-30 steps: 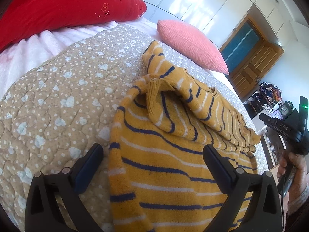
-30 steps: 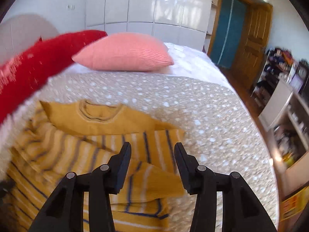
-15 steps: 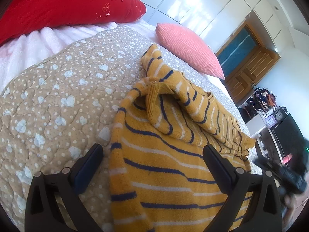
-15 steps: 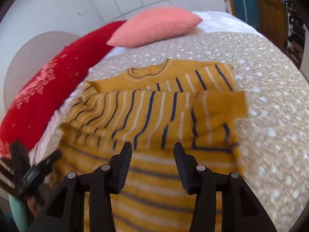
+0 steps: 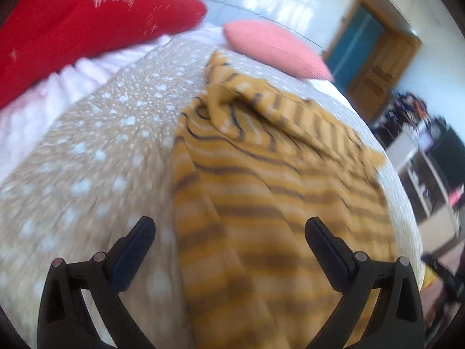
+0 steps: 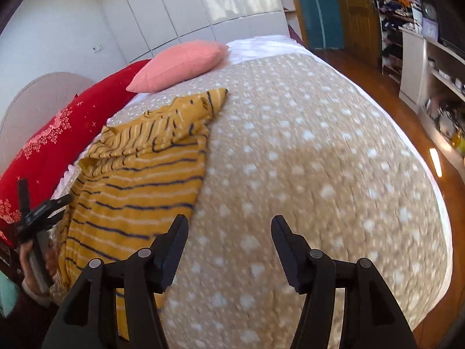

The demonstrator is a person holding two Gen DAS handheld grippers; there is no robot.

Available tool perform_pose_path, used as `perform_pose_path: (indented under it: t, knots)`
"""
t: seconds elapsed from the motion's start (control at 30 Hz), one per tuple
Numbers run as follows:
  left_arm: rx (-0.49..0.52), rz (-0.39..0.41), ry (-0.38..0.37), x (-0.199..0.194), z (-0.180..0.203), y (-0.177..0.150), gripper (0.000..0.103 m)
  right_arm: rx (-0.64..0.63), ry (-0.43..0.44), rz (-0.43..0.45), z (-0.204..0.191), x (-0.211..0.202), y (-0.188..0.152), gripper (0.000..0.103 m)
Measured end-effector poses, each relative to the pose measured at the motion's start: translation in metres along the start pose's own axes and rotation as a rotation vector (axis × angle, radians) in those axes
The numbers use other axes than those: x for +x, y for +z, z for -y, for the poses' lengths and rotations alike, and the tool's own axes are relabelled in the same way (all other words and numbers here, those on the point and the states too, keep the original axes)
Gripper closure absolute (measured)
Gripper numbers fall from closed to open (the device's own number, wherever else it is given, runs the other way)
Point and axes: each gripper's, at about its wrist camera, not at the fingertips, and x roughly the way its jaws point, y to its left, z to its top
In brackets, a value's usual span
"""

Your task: Fold small clothes

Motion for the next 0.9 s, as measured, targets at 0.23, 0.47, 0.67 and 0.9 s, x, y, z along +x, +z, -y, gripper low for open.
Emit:
perform_pose_path:
  t: [0.23, 0.47, 0.67, 0.9]
  knots:
    - [0.104, 0.121, 0.151, -0.065, 0.012, -0.021, 0.000, 0.044, 0.070, 0.010, 0.003, 0.008, -0.025, 0.037]
    - [-0.108, 0.012, 0.082, -0.036, -0.029, -0.019, 0.001, 0.069, 0.126, 0.013, -0.011, 0.024, -0.029, 0.033]
    - [-0.114, -0.024, 0.030, -0.023, -0.024, -0.030, 0.001, 0.034, 0.129, 0.008, -0.024, 0.030, -0.030, 0.027]
    - [-0.156, -0.110, -0.155, -0.020, -0.010, -0.037, 0.026, -0.083, 0.177, -0.024, -0.068, 0.043, -0.039, 0.027]
